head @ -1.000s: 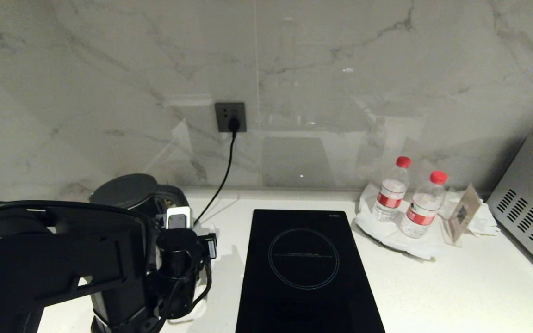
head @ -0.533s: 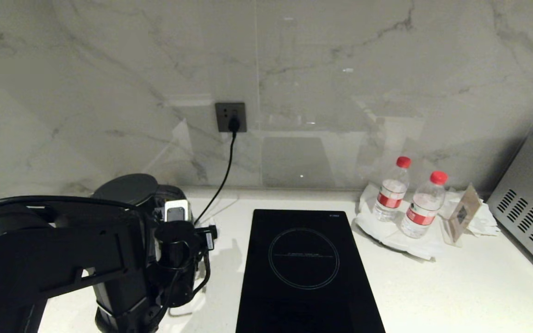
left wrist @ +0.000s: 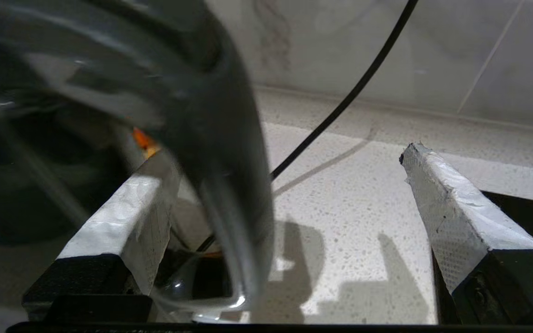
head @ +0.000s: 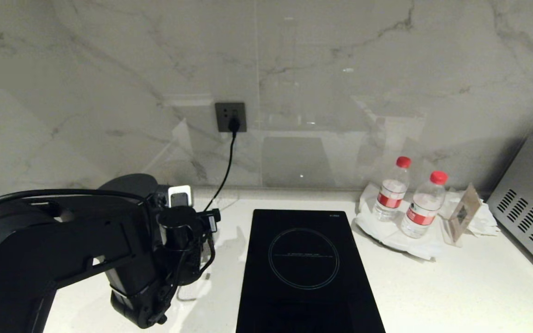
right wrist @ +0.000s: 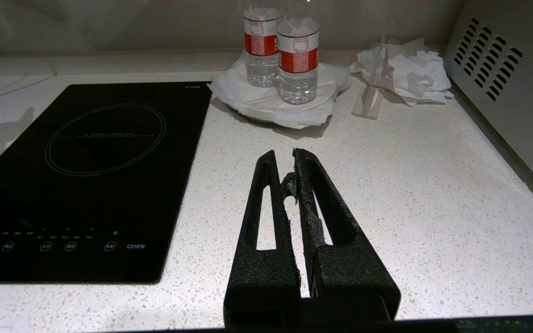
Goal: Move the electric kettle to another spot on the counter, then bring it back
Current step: Pick up the kettle
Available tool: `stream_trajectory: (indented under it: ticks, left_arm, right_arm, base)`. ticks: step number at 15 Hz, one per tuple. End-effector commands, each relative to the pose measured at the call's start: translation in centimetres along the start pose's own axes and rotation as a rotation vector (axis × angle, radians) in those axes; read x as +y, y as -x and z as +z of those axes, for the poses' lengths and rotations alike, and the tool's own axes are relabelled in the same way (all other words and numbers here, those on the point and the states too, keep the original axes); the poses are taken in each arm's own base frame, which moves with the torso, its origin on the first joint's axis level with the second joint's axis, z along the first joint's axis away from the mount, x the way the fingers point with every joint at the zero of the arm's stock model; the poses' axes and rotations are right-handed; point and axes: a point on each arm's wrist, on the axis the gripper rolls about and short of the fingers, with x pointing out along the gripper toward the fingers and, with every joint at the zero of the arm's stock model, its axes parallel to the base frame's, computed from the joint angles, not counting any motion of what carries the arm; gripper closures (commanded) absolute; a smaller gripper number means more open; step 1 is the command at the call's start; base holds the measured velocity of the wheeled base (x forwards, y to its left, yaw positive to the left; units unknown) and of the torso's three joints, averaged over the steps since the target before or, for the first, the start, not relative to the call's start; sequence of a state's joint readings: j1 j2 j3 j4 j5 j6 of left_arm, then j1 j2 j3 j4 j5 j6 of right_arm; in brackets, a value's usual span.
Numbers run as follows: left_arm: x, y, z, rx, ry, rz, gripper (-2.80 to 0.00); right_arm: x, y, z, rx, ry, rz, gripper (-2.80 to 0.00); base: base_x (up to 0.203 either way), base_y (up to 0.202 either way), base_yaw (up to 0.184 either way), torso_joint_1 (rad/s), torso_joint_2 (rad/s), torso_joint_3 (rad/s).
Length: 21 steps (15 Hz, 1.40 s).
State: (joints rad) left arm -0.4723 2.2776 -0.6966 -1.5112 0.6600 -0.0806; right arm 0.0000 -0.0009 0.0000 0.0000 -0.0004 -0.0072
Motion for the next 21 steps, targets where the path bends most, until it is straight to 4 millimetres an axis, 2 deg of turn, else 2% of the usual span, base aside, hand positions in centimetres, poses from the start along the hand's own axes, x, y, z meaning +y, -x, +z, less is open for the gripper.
stream_trajectory:
  ticks: [1,11,18,19,21]
  left_arm:
    - [-0.3,-0.6,-0.1,-0.011,0.009,0.006,-2.80]
    - [0.3,-2.4,1.4,-0.047,0.007,0.048,-2.80]
    - [0.4,-2.6,1.9,-0.059,0.014,0.053,-2.80]
    - [0.5,-2.5,1.8,-0.056,0.012,0.053,0.00]
    - [0.5,-2.4,1.7,-0.051,0.008,0.053,0.00]
  right_arm:
    - [0.0,0.0,0.0,0.001,0.000,0.000,0.00]
    - [0.0,0.0,0.0,0.001,0.000,0.000,0.00]
    - [0.0,0.0,0.0,0.001,0.000,0.000,0.00]
    - [0.0,0.0,0.0,0.001,0.000,0.000,0.00]
    - [0.0,0.0,0.0,0.001,0.000,0.000,0.00]
  base:
    - [0.000,0.000,0.000,0.000,0.00,0.000]
    - [0.000,0.000,0.000,0.000,0.00,0.000]
    - [0.000,0.000,0.000,0.000,0.00,0.000]
    - [0.000,0.000,0.000,0.000,0.00,0.000]
    - [0.000,0.000,0.000,0.000,0.00,0.000]
